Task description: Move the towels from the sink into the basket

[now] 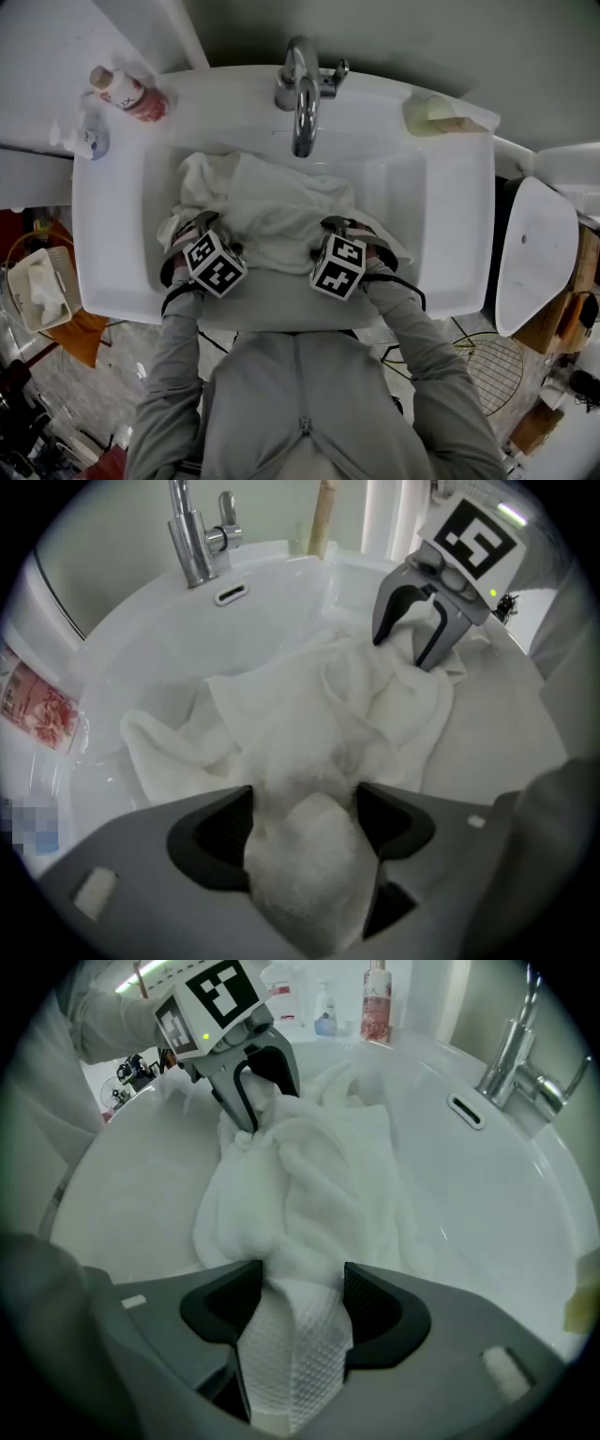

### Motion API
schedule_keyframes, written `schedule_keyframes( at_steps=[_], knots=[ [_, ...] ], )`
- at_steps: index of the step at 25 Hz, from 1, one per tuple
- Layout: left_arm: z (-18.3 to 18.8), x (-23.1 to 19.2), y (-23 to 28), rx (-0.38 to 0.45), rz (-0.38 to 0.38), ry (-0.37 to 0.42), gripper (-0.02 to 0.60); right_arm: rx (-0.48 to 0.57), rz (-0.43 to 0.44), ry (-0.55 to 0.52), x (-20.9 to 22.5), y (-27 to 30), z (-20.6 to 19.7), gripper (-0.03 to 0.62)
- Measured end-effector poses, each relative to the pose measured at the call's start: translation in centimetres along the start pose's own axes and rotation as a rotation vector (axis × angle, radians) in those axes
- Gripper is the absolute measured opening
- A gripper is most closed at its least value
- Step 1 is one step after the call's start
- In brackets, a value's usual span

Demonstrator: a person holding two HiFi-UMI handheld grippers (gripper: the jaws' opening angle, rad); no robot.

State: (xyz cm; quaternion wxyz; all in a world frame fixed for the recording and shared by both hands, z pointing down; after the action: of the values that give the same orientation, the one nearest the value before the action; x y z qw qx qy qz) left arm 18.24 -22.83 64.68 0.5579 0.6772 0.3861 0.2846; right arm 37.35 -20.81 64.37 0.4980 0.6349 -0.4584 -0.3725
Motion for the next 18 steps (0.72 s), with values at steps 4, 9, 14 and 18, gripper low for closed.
schedule_keyframes(
  at_steps=[4, 9, 14, 18],
  knots=[
    [0.5, 0.4, 0.4, -0.004, -0.024, 0.002, 0.365, -0.044, 0.000, -0.099, 0.1, -0.2, 0.5, 0.255],
    [0.4, 0.5, 0.7, -0.007, -0.044, -0.005, 0.337, -0.082, -0.041, -0.249, -0.3, 0.2, 1.4, 0.255],
    [0.5, 0.6, 0.9, 0.000, -0.065, -0.025, 0.296, -0.128, 0.112, -0.212, -0.7, 1.6, 1.0, 0.252],
    [0.6, 1.1, 0.9, 0.001, -0.090, -0.041, 0.227, -0.135, 0.194, -0.171, -1.1, 1.4, 0.9, 0.167]
  ],
)
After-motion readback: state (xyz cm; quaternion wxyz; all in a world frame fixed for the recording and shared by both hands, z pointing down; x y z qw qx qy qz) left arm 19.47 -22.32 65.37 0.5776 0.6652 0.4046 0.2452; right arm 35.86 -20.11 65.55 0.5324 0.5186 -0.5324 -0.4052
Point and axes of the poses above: the fingertips, and each gripper's own axes: y forward along the fingers, x to its right, z out of its top, the point moved 2 cm from there along -y, backward along the fingers, and after that the axes turned 4 degrees about -z, right-handed, at the moved point
